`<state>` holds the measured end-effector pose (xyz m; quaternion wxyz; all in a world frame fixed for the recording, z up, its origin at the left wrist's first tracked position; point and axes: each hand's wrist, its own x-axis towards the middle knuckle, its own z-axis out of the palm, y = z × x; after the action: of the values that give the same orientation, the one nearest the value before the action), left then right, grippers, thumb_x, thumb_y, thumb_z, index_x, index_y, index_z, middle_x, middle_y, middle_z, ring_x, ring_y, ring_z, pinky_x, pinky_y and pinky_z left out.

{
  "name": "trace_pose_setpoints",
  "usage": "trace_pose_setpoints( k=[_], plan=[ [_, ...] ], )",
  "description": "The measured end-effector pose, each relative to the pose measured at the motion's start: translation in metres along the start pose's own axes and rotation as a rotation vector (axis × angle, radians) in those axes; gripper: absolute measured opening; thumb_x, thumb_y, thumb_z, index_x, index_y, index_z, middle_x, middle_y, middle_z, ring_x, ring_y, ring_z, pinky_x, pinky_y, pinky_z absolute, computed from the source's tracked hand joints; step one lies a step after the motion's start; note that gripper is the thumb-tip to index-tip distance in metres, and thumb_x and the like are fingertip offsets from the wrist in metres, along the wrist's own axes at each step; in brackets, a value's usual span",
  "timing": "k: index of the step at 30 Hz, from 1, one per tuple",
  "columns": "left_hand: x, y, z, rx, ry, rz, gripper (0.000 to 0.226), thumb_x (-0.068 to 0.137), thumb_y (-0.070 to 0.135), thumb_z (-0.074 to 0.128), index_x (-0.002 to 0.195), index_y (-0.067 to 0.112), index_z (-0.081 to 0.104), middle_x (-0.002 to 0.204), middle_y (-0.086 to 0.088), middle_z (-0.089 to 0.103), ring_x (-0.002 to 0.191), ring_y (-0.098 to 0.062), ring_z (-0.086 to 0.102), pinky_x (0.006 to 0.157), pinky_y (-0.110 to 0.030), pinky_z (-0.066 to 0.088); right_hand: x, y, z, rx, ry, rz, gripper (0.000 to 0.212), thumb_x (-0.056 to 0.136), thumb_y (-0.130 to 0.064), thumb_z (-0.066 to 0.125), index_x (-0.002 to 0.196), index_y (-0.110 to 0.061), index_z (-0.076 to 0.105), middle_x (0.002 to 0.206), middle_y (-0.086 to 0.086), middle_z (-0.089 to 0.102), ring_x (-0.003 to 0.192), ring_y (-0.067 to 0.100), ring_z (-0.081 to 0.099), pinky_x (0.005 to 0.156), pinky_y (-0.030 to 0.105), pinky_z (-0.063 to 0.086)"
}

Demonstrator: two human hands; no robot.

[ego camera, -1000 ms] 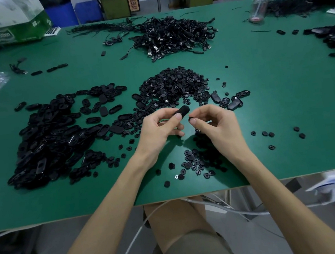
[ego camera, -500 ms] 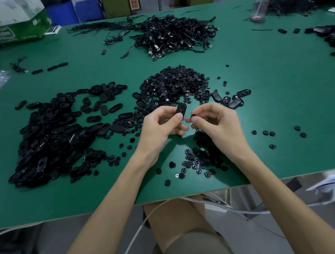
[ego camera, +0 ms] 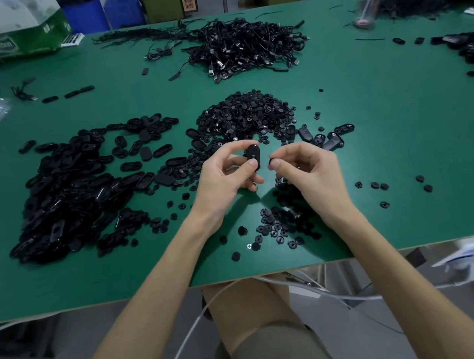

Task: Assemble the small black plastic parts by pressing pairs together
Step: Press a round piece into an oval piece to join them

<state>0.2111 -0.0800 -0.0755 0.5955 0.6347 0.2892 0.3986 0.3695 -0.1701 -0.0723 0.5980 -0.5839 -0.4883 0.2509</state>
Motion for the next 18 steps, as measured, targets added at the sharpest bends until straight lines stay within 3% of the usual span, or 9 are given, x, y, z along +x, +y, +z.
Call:
trace_pose_setpoints(
  k=[6, 11, 14, 18],
  plan=[
    [-0.0009, -0.0006, 0.0002, -0.103, 0.045, -0.051, 0.012, 0.1, 0.004, 0.065, 0.109, 0.0, 0.059, 0.093, -0.018, 0.078, 0.083, -0.035, 0.078, 0.069, -0.034, 0.063, -0.0008, -0.0009, -0.0003, 0.033, -0.025, 0.006, 0.009, 0.092, -0.007, 0.076, 0.1, -0.007, 0.073, 0.087, 0.002, 0.079, 0.076, 0.016, 0.074, 0.076, 0.024, 0.059],
    [-0.0003, 0.0004, 0.0009, -0.128, 0.068, -0.036, 0.02, 0.099, 0.005, 0.067, 0.109, -0.009, 0.058, 0.1, -0.021, 0.068, 0.093, -0.035, 0.077, 0.076, -0.036, 0.064, -0.0004, -0.0015, -0.0005, -0.002, -0.022, -0.011, 0.006, 0.092, -0.009, 0.076, 0.098, -0.01, 0.075, 0.087, 0.0, 0.077, 0.08, 0.017, 0.073, 0.078, 0.033, 0.06],
    [-0.0006, 0.0018, 0.0021, -0.136, 0.064, -0.047, 0.016, 0.101, 0.011, 0.066, 0.104, -0.004, 0.061, 0.102, -0.019, 0.067, 0.094, -0.034, 0.077, 0.078, -0.033, 0.063, -0.0004, -0.0014, -0.0001, -0.038, -0.018, -0.02, 0.004, 0.093, -0.011, 0.076, 0.097, -0.013, 0.075, 0.084, -0.005, 0.074, 0.076, 0.01, 0.065, 0.074, 0.028, 0.056],
    [-0.0011, 0.0004, 0.0013, -0.14, 0.054, -0.065, 0.025, 0.102, 0.01, 0.064, 0.11, -0.013, 0.059, 0.11, -0.03, 0.07, 0.095, -0.036, 0.077, 0.082, -0.038, 0.063, -0.0002, -0.0014, 0.0004, -0.05, -0.015, -0.012, 0.004, 0.092, -0.011, 0.075, 0.096, -0.013, 0.075, 0.083, -0.007, 0.072, 0.075, 0.007, 0.063, 0.073, 0.025, 0.054]
  ],
)
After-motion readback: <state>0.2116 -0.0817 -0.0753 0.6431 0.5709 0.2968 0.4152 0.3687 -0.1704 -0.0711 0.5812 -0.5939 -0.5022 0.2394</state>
